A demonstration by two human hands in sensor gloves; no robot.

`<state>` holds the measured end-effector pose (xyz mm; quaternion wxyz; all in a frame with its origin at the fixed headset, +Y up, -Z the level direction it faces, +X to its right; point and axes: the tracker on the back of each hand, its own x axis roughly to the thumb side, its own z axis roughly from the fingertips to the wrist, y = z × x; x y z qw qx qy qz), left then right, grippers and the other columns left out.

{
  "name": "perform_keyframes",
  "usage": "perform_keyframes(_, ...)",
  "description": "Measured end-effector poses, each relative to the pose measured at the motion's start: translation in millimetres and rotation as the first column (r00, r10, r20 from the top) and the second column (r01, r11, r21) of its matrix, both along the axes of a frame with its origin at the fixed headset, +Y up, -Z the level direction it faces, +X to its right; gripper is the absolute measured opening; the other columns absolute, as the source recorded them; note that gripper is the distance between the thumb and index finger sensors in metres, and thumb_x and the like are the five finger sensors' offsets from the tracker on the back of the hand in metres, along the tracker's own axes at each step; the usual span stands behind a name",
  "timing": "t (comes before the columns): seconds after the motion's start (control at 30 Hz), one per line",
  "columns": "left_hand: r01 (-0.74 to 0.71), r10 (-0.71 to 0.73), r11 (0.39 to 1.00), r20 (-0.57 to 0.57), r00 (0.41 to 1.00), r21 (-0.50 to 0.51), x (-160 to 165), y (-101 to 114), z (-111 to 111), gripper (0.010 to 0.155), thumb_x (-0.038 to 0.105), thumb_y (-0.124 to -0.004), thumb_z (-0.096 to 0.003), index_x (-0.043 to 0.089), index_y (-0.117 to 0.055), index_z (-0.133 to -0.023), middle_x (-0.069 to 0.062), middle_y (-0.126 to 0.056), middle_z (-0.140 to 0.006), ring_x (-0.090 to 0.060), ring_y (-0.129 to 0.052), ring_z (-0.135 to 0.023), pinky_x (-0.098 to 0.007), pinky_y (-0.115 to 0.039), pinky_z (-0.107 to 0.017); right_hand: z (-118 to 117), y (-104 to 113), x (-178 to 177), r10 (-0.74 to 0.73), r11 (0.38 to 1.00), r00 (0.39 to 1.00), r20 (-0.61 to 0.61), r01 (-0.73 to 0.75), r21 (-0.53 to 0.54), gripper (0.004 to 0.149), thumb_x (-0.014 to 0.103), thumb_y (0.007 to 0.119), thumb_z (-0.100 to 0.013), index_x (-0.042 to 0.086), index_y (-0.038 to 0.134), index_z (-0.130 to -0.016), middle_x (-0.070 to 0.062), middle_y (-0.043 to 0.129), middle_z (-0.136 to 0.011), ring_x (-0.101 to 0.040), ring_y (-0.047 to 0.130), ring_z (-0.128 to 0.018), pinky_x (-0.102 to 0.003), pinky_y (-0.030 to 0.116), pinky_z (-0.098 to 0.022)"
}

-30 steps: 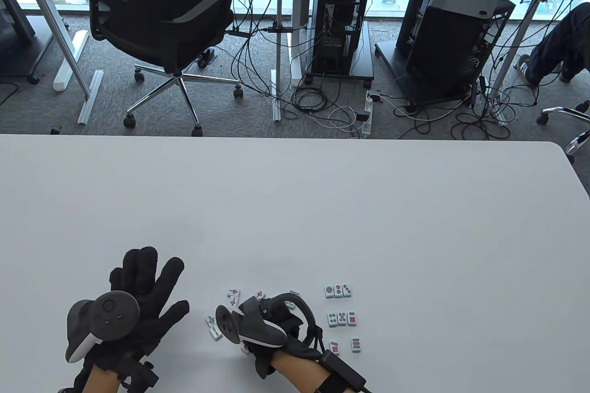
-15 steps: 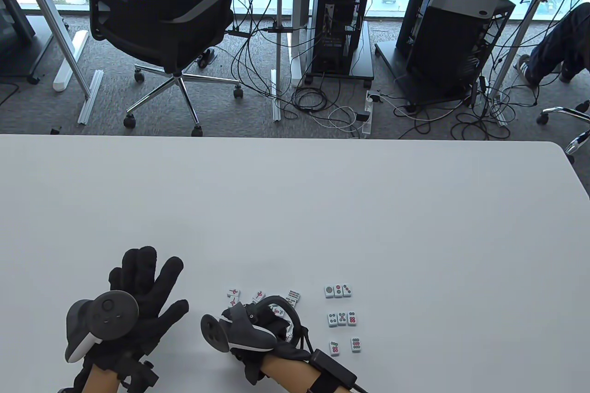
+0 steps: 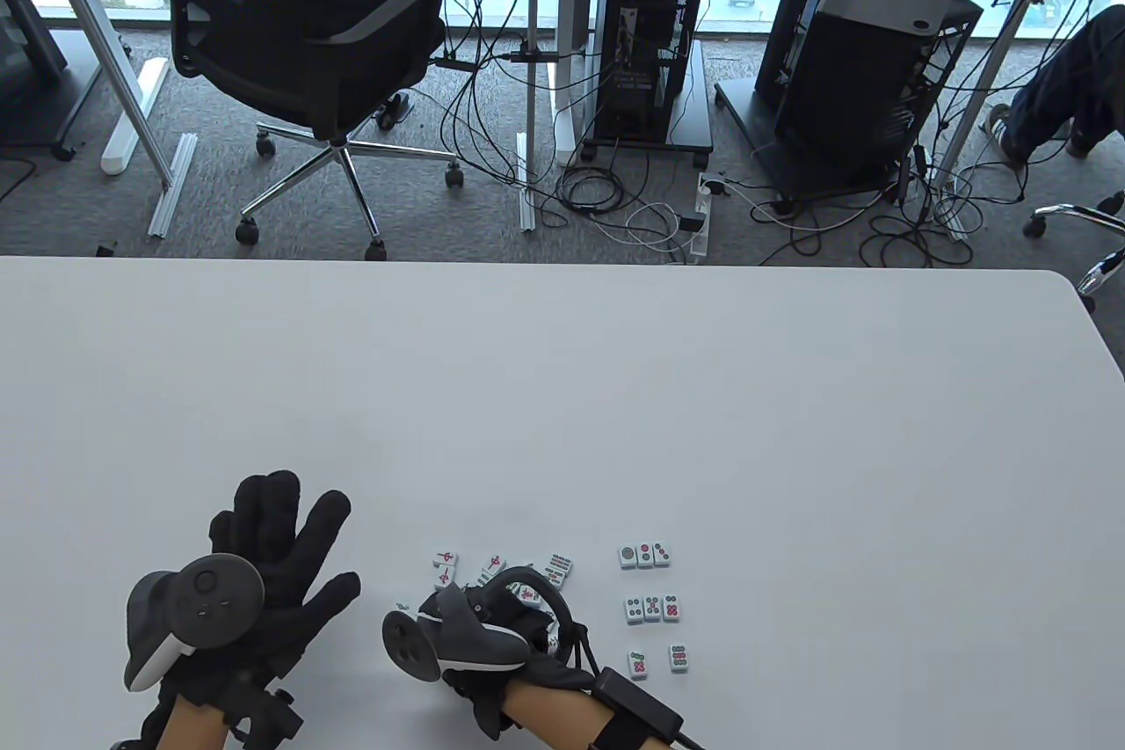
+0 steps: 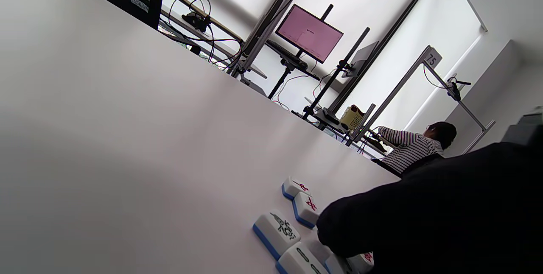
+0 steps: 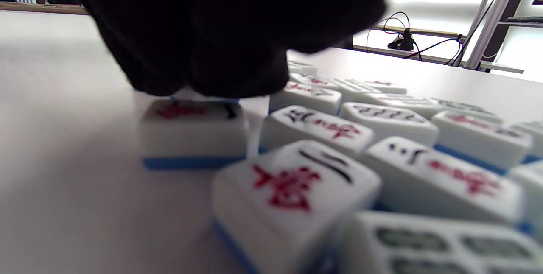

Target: Mahjong suit sorting

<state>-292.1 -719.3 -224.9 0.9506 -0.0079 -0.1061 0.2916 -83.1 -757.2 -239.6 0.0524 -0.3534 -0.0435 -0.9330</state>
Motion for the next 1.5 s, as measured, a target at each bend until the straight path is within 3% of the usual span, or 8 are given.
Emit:
perform_keyframes(0.1, 0.001, -0.001, 1.0, 0.001, 1.0, -0.001, 0, 0, 0, 0.08, 0.073, -0.058, -0.0462, 0.04, -0.028, -0.113, 0.016, 0.013, -0.11, -0.015, 0.022, -0.105, -0.055, 0.011, -0.071, -2, 3, 3, -0.02, 1.0, 1.0, -0.006, 0.02, -0.015, 0.051, 0.035, 0.089, -0.04, 0.015, 0.083, -0.087, -0.003, 0.097, -0.046, -0.013, 0.09, -0.017, -0.028, 0.081, -0.014)
perform_keyframes(0.27, 0.006, -0.006, 1.0, 0.004, 1.0, -0.006, 1, 0, 0, 0.08, 0.073, -0.058, -0.0461, 0.041, -0.028, -0.112, 0.016, 0.013, -0.11, -0.015, 0.022, -0.105, -0.055, 0.011, -0.071, -2, 2, 0, 0.024, 0.999, 1.0, 0.004, -0.024, -0.039, 0.058, 0.037, 0.09, -0.039, 0.012, 0.079, -0.09, -0.002, 0.096, -0.043, -0.013, 0.089, -0.014, -0.027, 0.08, -0.012)
perform_keyframes(0.53, 0.006, -0.006, 1.0, 0.0, 1.0, -0.009, 1, 0, 0, 0.08, 0.073, -0.058, -0.0462, 0.04, -0.028, -0.113, 0.016, 0.013, -0.11, -0.015, 0.022, -0.105, -0.055, 0.011, -0.071, -7, -3, -11, 0.129, 0.99, 0.99, -0.058, -0.132, -0.054, 0.057, 0.037, 0.091, -0.039, 0.007, 0.081, -0.086, -0.001, 0.095, -0.037, -0.01, 0.086, -0.009, -0.025, 0.079, -0.007)
perform_keyframes(0.67, -0.003, 0.003, 1.0, -0.003, 1.0, -0.003, 0, 1, 0, 0.08, 0.073, -0.059, -0.0462, 0.04, -0.028, -0.112, 0.016, 0.013, -0.11, -0.015, 0.022, -0.105, -0.055, 0.011, -0.071, -15, 6, 2, -0.003, 1.0, 0.999, -0.054, 0.002, -0.02, 0.057, 0.038, 0.09, -0.039, 0.009, 0.081, -0.087, 0.0, 0.095, -0.038, -0.009, 0.087, -0.01, -0.025, 0.079, -0.008)
perform_keyframes(0.87, -0.026, 0.026, 1.0, -0.011, 1.0, 0.004, -3, 3, 0, 0.08, 0.073, -0.059, -0.046, 0.04, -0.028, -0.112, 0.016, 0.013, -0.11, -0.015, 0.022, -0.105, -0.055, 0.011, -0.071, -42, 41, 70, -0.2, 0.977, 0.977, 0.077, 0.193, 0.092, 0.056, 0.037, 0.09, -0.039, 0.011, 0.08, -0.088, -0.001, 0.096, -0.04, -0.01, 0.088, -0.012, -0.026, 0.08, -0.01)
perform_keyframes(1.07, -0.008, 0.008, 1.0, -0.007, 1.0, -0.004, -1, 2, 0, 0.08, 0.073, -0.058, -0.046, 0.04, -0.028, -0.112, 0.016, 0.013, -0.11, -0.015, 0.022, -0.105, -0.055, 0.011, -0.071, -75, 61, 162, -0.109, 0.991, 0.952, 0.287, 0.082, 0.106, 0.056, 0.035, 0.089, -0.04, 0.014, 0.079, -0.091, -0.002, 0.096, -0.045, -0.012, 0.09, -0.016, -0.027, 0.081, -0.013)
perform_keyframes(1.27, -0.005, 0.005, 1.0, -0.014, 1.0, -0.005, -2, 2, 0, 0.08, 0.073, -0.059, -0.0461, 0.04, -0.028, -0.112, 0.016, 0.013, -0.11, -0.015, 0.022, -0.105, -0.055, 0.011, -0.071, -90, 38, 239, 0.002, 0.999, 0.887, 0.462, -0.024, 0.041, 0.055, 0.034, 0.088, -0.041, 0.015, 0.077, -0.092, -0.002, 0.096, -0.048, -0.012, 0.091, -0.019, -0.027, 0.083, -0.015)
perform_keyframes(1.5, -0.005, 0.005, 1.0, -0.021, 1.0, -0.005, -3, 2, 0, 0.08, 0.073, -0.059, -0.046, 0.041, -0.028, -0.112, 0.016, 0.013, -0.11, -0.015, 0.022, -0.105, -0.055, 0.011, -0.071, -89, 7, 268, 0.051, 0.999, 0.845, 0.532, -0.042, -0.028, 0.054, 0.033, 0.087, -0.042, 0.015, 0.077, -0.092, -0.003, 0.096, -0.052, -0.014, 0.092, -0.022, -0.028, 0.083, -0.018)
